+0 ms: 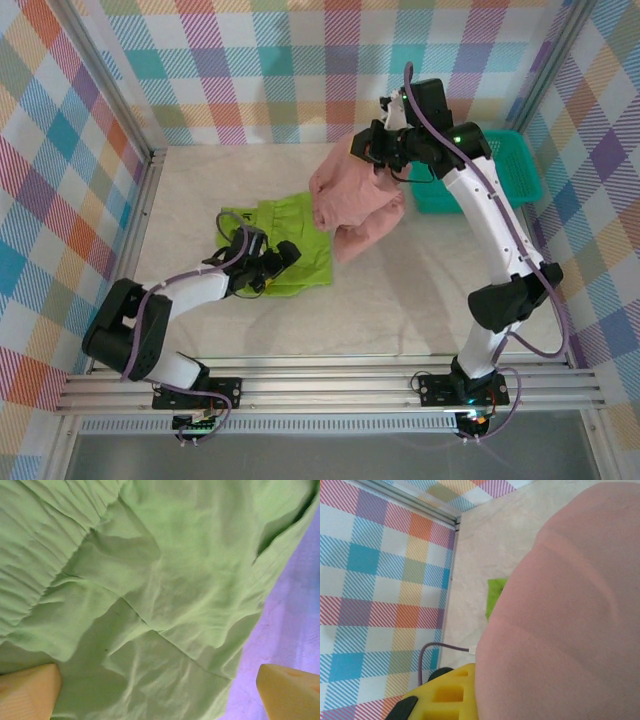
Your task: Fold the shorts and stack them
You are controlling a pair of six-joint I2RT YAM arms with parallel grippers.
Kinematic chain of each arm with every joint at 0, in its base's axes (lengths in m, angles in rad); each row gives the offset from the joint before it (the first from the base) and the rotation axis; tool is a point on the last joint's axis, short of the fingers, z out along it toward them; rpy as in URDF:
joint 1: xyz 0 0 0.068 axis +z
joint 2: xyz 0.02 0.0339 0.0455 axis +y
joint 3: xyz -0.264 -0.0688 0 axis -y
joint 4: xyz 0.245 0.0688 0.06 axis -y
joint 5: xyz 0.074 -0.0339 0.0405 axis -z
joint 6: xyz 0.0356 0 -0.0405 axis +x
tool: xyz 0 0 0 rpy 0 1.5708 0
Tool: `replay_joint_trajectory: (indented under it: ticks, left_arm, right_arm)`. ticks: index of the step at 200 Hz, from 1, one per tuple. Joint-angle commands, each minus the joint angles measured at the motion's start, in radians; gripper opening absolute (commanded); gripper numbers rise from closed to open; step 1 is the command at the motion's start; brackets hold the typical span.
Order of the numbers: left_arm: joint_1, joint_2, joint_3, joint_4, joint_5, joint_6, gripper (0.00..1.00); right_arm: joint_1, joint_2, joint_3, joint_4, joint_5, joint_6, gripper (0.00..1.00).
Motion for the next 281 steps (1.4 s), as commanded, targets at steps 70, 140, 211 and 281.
replay_joint_trajectory:
  ticks: [70,140,211,281]
  left_arm:
    - [0.359,-0.497,0.144,-0.437,-0.004,0.125,1.0]
    - [0.366,-0.592,0.149,-0.493,-0.079,0.151,1.0]
    - [0.366,-0.752,0.164,-0.556,-0.209,0.17,1.0]
    - [0.366,-0.707,0.126,-0.529,-0.165,0.17,1.0]
  right_arm:
    - [0.142,0.191,0.197,0.142,-0.015,0.112,0.0]
    - [0.311,0.547,0.531,0.413,-0.061,0.316,0.0]
    - [0.363,0.77,0.558,0.743,-0.122,0.468,0.0]
    - [0.262,0.437,-0.183,0.763,-0.025,0.375,0.08]
